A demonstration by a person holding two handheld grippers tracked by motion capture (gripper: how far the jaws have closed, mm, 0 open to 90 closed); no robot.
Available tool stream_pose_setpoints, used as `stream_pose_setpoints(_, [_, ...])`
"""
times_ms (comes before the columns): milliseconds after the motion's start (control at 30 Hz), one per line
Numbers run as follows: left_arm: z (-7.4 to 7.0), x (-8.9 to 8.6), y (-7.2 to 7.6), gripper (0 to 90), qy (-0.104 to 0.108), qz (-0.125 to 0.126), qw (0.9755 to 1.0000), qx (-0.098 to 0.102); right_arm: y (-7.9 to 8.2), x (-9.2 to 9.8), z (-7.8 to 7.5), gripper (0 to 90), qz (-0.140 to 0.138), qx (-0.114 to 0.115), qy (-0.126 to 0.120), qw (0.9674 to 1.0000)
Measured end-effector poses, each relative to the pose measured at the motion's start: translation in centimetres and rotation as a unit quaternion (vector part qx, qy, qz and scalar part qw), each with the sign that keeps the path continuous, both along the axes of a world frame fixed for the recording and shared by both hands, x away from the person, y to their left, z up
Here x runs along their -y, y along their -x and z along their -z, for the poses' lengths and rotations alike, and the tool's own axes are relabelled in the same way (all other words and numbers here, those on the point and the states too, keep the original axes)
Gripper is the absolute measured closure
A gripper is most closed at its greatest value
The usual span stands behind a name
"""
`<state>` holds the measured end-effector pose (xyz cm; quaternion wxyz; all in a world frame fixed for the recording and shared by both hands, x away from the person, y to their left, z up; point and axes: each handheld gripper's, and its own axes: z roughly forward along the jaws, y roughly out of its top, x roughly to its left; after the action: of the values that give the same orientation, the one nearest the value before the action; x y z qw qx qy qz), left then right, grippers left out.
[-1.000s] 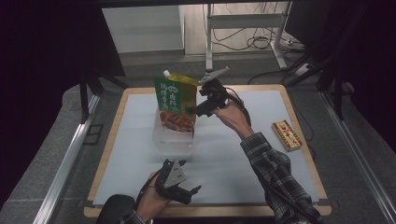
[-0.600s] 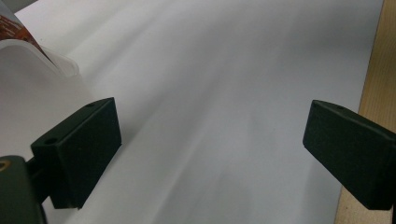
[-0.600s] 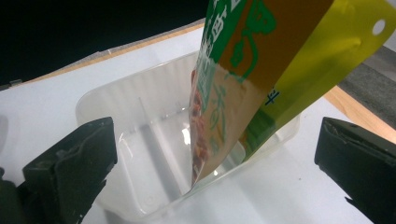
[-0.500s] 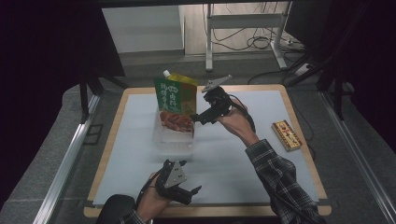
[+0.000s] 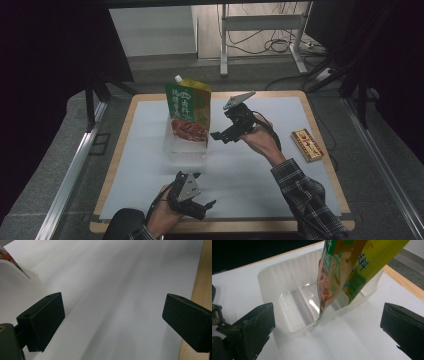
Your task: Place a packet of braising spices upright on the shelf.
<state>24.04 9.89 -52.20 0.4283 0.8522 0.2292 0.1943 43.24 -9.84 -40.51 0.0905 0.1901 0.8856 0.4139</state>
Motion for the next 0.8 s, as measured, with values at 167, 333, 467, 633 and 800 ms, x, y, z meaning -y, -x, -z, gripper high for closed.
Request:
stream_pose_setpoints(167, [0.0, -0.1, 0.0, 4.0, 0.003, -0.002, 1.0, 0.0, 0.4, 1.1, 0.7, 0.0, 0.006, -0.003, -0.004, 1.0])
stream_pose_setpoints(333, [0.0, 0.0, -0.1, 4.0, 0.003, -0.003, 1.0, -0.001, 0.8, 2.4, 1.5, 0.3, 0.018, -0.006, 0.003, 0.9998])
stream_pose_setpoints(467, [0.0, 0.0, -0.1, 4.0, 0.003, -0.002, 1.0, -0.002, 1.1, 3.3, 1.9, 0.0, 0.028, 0.003, 0.0, 0.9996])
stream_pose_setpoints(633, [0.0, 0.0, -0.1, 4.0, 0.003, -0.003, 1.0, -0.002, 1.6, 4.7, 2.3, 0.0, 0.029, 0.006, -0.028, 0.9992])
stream_pose_setpoints(800, [0.1, 0.0, -0.1, 4.0, 0.003, -0.001, 1.0, -0.001, 2.1, 6.0, 2.6, 0.0, 0.041, 0.004, -0.042, 0.9983])
